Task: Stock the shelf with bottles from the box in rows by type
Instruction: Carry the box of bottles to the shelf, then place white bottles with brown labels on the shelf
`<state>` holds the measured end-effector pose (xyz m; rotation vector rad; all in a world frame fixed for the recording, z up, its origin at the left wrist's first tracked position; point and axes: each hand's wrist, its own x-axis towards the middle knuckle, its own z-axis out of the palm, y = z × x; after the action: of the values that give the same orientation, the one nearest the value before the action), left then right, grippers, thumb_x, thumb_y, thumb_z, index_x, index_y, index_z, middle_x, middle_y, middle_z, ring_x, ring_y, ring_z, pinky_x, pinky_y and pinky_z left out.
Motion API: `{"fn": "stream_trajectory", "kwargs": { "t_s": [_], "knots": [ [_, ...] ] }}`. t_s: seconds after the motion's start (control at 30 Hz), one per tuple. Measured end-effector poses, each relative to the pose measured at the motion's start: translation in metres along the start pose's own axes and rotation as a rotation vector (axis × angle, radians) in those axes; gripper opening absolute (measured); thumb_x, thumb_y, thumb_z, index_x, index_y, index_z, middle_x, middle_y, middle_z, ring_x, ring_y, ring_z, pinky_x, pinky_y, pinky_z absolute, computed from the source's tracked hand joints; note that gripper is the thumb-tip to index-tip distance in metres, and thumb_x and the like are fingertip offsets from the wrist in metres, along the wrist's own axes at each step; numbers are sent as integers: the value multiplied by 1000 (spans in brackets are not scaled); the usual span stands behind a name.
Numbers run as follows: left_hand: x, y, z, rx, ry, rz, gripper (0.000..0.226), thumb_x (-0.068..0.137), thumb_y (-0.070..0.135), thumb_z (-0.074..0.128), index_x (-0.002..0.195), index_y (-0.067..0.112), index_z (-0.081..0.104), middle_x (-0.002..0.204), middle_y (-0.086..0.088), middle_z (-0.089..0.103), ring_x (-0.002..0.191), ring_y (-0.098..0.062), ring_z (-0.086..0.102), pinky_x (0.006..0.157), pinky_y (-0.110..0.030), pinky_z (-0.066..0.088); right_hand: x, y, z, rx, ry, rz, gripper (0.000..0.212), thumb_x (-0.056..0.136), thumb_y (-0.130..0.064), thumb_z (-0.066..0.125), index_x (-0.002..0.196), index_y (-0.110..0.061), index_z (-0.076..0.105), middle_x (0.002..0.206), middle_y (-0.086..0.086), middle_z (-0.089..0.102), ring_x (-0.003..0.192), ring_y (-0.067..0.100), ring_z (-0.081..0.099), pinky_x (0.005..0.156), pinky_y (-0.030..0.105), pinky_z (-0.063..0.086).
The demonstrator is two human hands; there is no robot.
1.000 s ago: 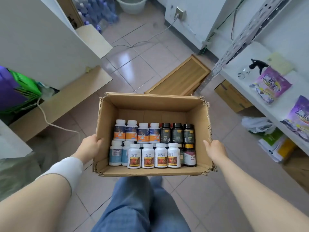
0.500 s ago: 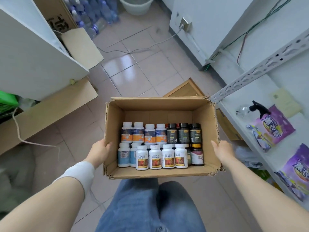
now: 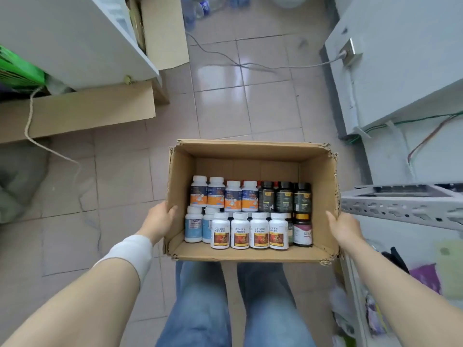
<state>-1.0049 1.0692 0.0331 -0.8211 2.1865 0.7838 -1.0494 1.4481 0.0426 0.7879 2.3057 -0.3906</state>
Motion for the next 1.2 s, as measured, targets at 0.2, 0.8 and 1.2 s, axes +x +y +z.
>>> {"fn": "stream_trajectory", "kwargs": {
  "t_s": [0.2,0.8,1.2],
  "knots": [
    [30,14,43,-71,35,-71,32,99,19,40,122,1,54,121,-22,60,112,-37,54,90,-34,41,76,-15,-1,-103,-17,-63,47,98,-30,40,104,13,58,108,30,61,102,42,57,84,43,45],
    [10,58,97,-603,379,-167,45,98,21,46,141,10,36,146,-9,40,134,-23,38,109,-35,31,79,-10,20,40,126,-113,69,93,-38,48,146,-3,20,154,16,23,143,32,20,116,43,18],
    [47,142,163,286,-31,319,48,91,47,52,131,20,49,130,0,58,123,-22,46,103,-36,36,71,-12,73,-191,-257,-320,66,75,-56,65,123,-13,55,126,6,58,118,24,51,95,38,47]
  ]
}}
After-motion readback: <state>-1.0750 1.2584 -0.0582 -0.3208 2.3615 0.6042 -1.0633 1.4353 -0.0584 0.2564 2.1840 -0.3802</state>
